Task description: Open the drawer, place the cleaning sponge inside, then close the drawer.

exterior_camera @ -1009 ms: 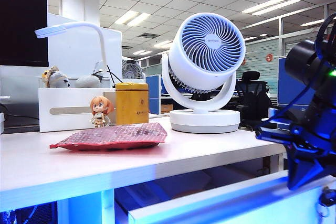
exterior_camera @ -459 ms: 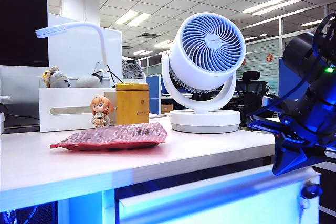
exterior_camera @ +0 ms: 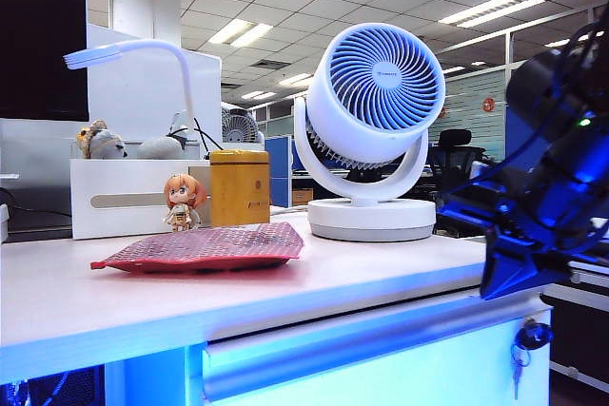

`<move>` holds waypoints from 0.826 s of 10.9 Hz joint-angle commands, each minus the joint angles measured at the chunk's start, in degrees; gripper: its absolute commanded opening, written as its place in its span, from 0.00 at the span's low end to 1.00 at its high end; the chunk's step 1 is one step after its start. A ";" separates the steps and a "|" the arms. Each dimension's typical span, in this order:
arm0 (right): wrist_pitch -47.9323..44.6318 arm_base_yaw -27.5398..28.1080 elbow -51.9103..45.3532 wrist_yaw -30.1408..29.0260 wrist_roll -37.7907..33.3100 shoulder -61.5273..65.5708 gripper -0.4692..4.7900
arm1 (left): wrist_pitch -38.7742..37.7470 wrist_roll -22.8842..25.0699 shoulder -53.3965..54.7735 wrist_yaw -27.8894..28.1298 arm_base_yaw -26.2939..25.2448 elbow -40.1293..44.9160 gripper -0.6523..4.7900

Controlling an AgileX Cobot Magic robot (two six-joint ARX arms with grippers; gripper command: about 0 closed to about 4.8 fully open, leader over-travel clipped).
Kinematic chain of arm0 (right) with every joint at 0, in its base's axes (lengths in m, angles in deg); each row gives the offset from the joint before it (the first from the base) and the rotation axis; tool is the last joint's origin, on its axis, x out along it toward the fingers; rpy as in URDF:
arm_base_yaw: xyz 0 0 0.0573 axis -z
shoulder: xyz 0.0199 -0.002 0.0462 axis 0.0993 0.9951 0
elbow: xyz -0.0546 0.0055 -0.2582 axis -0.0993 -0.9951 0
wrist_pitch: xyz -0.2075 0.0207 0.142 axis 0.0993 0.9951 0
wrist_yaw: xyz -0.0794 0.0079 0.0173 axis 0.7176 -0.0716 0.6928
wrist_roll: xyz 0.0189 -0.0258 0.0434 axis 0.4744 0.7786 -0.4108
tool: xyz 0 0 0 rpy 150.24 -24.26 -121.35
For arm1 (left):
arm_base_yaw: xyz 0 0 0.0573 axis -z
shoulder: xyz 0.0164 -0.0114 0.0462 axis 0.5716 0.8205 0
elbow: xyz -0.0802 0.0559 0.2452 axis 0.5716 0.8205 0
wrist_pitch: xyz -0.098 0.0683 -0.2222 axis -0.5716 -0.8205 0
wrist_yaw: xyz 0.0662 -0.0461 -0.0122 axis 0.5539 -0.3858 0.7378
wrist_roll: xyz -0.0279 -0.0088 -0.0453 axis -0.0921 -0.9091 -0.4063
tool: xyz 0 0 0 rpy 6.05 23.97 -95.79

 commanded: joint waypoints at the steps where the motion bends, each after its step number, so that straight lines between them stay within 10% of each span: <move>1: 1.88 -0.11 3.65 -2.78 -0.48 3.15 0.08 | 0.52 0.20 -0.04 -0.04 -0.07 -0.24 0.11; 9: 3.10 -0.11 12.31 -4.85 -0.66 9.66 0.08 | 0.55 0.20 -0.04 0.00 -0.07 -0.24 0.11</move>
